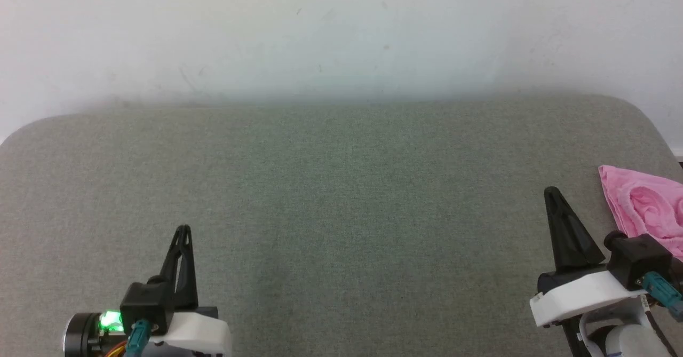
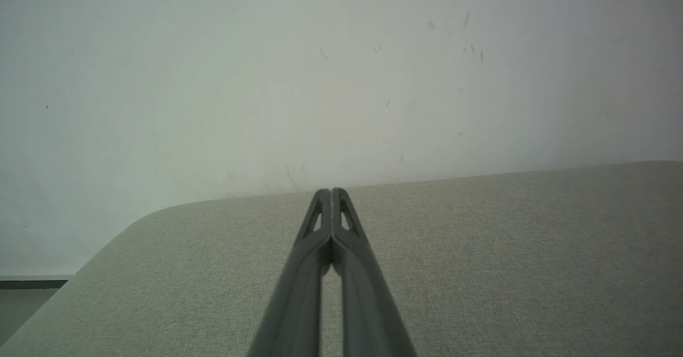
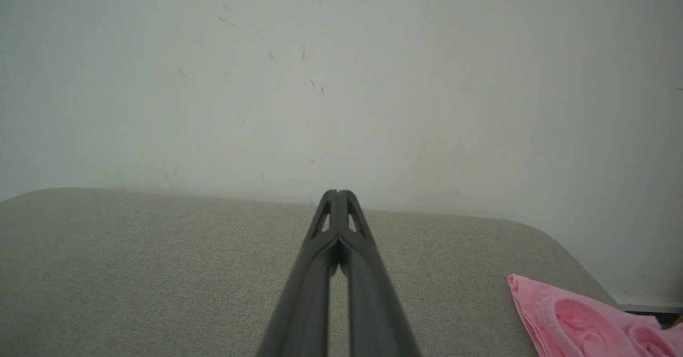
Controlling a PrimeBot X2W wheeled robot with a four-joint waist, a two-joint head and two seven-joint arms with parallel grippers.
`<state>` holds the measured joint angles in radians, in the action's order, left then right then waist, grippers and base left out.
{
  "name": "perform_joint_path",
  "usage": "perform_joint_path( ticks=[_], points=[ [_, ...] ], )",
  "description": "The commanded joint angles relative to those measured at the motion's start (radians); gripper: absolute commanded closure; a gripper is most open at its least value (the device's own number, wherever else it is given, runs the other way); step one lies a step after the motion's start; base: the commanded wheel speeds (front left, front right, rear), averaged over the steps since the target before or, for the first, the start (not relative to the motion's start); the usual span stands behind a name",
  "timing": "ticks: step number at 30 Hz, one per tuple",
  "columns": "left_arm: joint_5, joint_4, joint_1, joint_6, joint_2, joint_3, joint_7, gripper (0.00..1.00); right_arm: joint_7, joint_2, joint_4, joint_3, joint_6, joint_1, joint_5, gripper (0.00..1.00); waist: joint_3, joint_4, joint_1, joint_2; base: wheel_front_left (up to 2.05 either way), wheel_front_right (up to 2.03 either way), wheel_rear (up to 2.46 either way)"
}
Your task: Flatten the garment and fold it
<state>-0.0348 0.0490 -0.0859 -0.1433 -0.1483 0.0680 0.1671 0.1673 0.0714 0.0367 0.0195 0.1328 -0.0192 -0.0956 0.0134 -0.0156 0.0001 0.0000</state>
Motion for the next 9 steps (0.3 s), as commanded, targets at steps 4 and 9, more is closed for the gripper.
perform_joint_path(
  ticks=[4,9],
  points=[
    [0.009,-0.005,0.024,0.011,0.011,-0.009,-0.01,1.0,-0.01,-0.004,-0.009,-0.005,-0.001,0.007,0.014,1.0,-0.001,0.001,-0.0001,0.0,0.0,0.0,0.0],
    [0.01,-0.008,0.028,0.02,0.017,-0.013,-0.021,1.0,-0.02,-0.005,-0.011,-0.006,-0.001,0.008,0.019,1.0,-0.002,0.002,-0.0001,0.0,0.0,0.0,0.0]
  ],
)
